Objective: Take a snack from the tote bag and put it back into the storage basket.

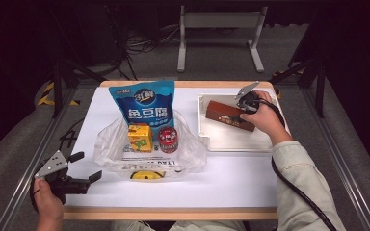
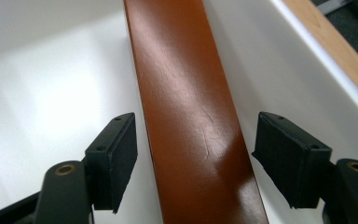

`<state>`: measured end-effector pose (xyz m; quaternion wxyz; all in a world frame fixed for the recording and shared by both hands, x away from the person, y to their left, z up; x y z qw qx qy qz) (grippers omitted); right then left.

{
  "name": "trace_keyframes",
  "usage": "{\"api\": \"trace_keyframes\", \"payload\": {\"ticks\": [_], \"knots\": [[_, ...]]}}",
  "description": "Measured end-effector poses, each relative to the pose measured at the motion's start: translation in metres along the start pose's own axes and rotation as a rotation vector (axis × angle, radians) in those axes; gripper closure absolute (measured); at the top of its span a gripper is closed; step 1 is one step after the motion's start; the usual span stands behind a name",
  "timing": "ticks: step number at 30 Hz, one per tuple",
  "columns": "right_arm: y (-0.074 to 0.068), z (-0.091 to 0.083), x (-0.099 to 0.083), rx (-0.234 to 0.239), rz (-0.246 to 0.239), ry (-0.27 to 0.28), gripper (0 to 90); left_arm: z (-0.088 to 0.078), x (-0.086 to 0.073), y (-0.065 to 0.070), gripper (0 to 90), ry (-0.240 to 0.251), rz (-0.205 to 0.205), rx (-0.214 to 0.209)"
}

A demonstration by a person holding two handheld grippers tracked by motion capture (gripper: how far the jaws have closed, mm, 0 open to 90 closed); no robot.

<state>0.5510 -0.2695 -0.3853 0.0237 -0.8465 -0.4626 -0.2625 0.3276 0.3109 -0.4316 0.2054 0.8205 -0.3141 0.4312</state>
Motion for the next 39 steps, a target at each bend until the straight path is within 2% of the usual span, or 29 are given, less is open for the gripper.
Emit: {"api": "trace_keyframes", "payload": {"ticks": [8,12,17,19,24,26,30,31,34,39], "knots": [[-0.004,-0.017,-0.008,0.015,0.042,0.086,38.0,0.005,0.004,-0.001,0.6,0.006,0.002,-0.008],[-0.006,-0.026,-0.016,0.042,0.078,0.154,42.7,0.007,0.006,-0.002,0.6,0.006,0.007,-0.016],[-0.01,-0.032,-0.024,0.081,0.124,0.188,56.0,0.011,0.009,-0.002,0.6,0.004,0.017,-0.023],[-0.012,-0.035,-0.027,0.099,0.139,0.207,64.2,0.012,0.011,-0.003,0.6,0.009,0.025,-0.024],[-0.018,-0.034,-0.036,0.123,0.184,0.204,85.1,0.015,0.014,-0.004,0.6,0.011,0.032,-0.031],[-0.019,-0.033,-0.038,0.123,0.183,0.193,89.1,0.017,0.015,-0.003,0.6,0.013,0.036,-0.035],[-0.022,-0.033,-0.036,0.132,0.189,0.195,89.9,0.018,0.016,-0.004,0.6,0.009,0.041,-0.038],[-0.024,-0.031,-0.035,0.125,0.191,0.17,89.9,0.018,0.016,-0.004,0.6,0.012,0.04,-0.038],[-0.025,-0.028,-0.034,0.125,0.196,0.158,89.9,0.017,0.016,-0.004,0.6,0.014,0.038,-0.037],[-0.026,-0.022,-0.034,0.123,0.236,0.128,89.9,0.017,0.015,-0.004,0.5,0.016,0.036,-0.035]]}}
Point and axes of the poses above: each handheld gripper's, and its own axes: z roughly forward along the jaws, x roughly out of its top, y roughly to its right, the point moved 1 cm from there along z, roughly forward along the jaws, and after that the axes turned 7 degrees about -y, right-handed, at the moved point
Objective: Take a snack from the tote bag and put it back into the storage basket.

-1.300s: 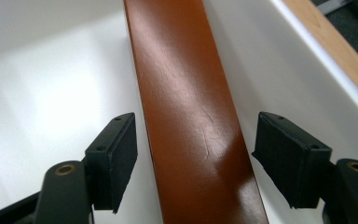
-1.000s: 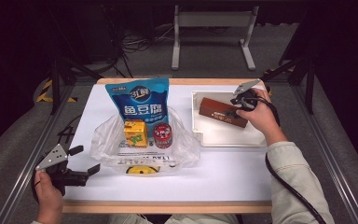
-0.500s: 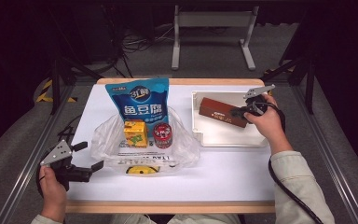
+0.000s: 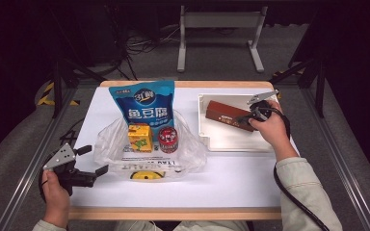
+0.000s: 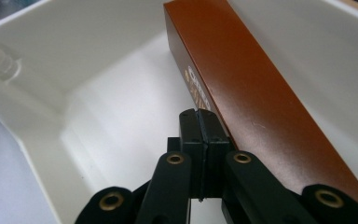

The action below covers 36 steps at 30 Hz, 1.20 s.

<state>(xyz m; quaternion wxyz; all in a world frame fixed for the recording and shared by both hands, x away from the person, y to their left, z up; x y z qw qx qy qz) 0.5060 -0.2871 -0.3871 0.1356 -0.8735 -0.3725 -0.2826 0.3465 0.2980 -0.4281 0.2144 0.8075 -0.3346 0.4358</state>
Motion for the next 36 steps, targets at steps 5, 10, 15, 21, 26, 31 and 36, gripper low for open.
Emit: {"api": "trace_keyframes", "payload": {"ticks": [5,10,15,21,26,31,36], "knots": [[0.0,0.004,-0.001,-0.006,0.023,-0.038,89.9,0.0,0.0,0.0,0.5,-0.001,0.001,-0.002],[0.002,0.009,-0.003,-0.053,0.052,-0.076,89.9,0.0,0.0,0.0,0.5,0.0,0.002,-0.002],[0.004,0.01,-0.001,-0.091,0.083,-0.083,90.0,-0.001,0.0,0.0,0.5,0.0,0.001,-0.002],[0.006,0.01,0.002,-0.131,0.09,-0.078,89.9,-0.002,-0.001,0.0,0.5,0.0,-0.002,0.002],[0.009,0.012,0.004,-0.161,0.105,-0.071,89.9,-0.002,-0.002,0.001,0.5,-0.003,-0.002,0.002],[0.013,0.014,0.006,-0.181,0.115,-0.074,89.8,-0.002,-0.002,0.001,0.5,-0.002,-0.004,0.002],[0.017,0.017,0.008,-0.202,0.142,-0.076,89.8,-0.002,-0.002,0.001,0.5,-0.003,-0.004,-0.001]]}}
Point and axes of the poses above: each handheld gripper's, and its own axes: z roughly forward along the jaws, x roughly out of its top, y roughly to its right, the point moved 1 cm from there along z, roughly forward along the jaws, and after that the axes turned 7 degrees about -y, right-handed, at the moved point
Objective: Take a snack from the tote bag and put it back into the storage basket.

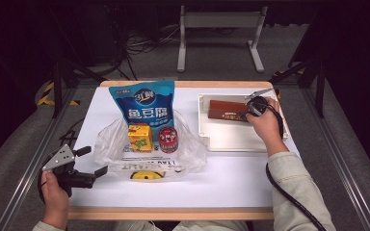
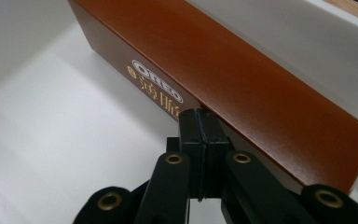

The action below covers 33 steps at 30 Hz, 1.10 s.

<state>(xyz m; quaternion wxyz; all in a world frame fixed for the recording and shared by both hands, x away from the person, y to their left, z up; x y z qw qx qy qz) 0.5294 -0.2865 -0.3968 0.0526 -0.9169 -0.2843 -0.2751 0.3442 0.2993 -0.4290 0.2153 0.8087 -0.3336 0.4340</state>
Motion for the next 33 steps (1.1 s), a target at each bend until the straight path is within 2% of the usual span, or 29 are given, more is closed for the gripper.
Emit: {"api": "trace_keyframes", "payload": {"ticks": [9,16,22,27,33], "knots": [[0.004,0.005,0.001,-0.047,0.018,0.008,89.8,0.0,0.0,0.0,0.5,0.001,-0.003,-0.002],[0.006,0.005,-0.001,-0.055,0.028,0.004,89.6,0.001,0.0,0.0,0.5,0.001,-0.002,-0.006],[0.003,-0.001,-0.001,-0.02,0.014,0.003,85.3,0.002,0.001,-0.001,0.5,-0.001,0.0,-0.008],[-0.001,-0.013,0.002,0.009,0.004,0.037,79.7,0.002,0.002,-0.001,0.5,0.003,-0.005,-0.007],[-0.007,-0.03,0.008,0.051,-0.012,0.096,62.8,0.002,0.002,-0.002,0.5,0.003,0.001,-0.009]]}}
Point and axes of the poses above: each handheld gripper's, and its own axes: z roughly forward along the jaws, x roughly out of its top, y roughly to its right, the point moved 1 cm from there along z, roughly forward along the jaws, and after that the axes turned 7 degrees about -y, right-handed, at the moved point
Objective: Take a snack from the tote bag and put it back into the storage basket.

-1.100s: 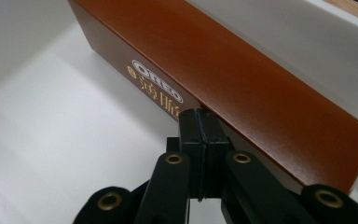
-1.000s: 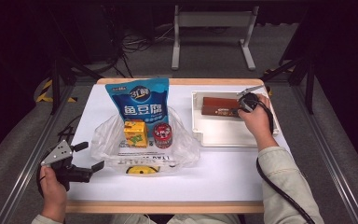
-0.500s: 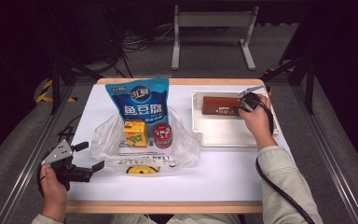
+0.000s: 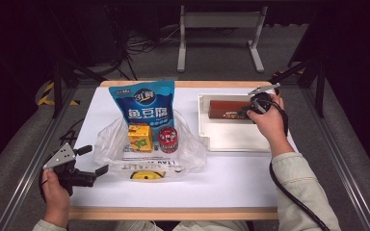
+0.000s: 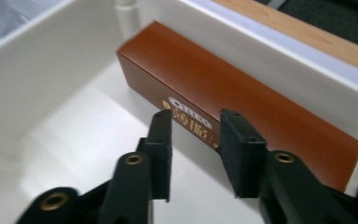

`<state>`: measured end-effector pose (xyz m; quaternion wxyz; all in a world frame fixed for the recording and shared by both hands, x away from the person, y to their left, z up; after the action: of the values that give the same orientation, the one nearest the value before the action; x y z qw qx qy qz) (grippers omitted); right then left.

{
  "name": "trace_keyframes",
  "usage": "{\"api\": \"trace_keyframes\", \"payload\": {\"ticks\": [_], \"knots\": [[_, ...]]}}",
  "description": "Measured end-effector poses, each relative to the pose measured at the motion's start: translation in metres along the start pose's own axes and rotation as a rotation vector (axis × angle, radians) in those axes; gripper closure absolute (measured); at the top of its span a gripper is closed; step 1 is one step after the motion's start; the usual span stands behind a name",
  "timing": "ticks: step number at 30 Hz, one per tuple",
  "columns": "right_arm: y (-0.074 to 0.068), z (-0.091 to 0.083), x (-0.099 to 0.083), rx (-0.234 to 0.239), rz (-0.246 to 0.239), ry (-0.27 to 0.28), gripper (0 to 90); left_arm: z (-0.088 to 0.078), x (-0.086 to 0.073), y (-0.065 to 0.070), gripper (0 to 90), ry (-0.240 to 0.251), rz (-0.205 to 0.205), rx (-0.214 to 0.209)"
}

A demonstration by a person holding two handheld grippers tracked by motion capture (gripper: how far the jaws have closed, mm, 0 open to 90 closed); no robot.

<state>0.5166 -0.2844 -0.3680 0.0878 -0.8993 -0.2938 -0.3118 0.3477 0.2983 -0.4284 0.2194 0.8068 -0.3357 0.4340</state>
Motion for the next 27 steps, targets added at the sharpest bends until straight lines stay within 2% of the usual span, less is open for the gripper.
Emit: {"api": "trace_keyframes", "payload": {"ticks": [3,9,17,27], "knots": [[-0.004,-0.008,0.004,0.033,-0.005,0.046,50.0,0.0,0.0,0.0,0.5,0.0,0.0,0.001],[-0.015,-0.021,0.011,0.081,-0.015,0.103,40.3,0.001,0.001,0.0,0.5,0.001,0.002,-0.002],[-0.034,-0.034,0.024,0.136,-0.053,0.163,34.8,0.001,0.002,0.0,0.5,0.001,0.001,0.0],[-0.061,-0.041,0.04,0.187,-0.116,0.213,27.8,0.001,0.001,0.0,0.6,-0.003,0.0,0.002]]}}
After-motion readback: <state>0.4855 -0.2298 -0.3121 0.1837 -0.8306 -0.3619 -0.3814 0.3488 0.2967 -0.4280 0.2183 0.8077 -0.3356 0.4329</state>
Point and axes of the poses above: each handheld gripper's, and its own axes: z roughly forward along the jaws, x roughly out of its top, y roughly to its right, the point moved 1 cm from there along z, roughly forward along the jaws, and after that the axes turned 7 degrees about -y, right-handed, at the moved point
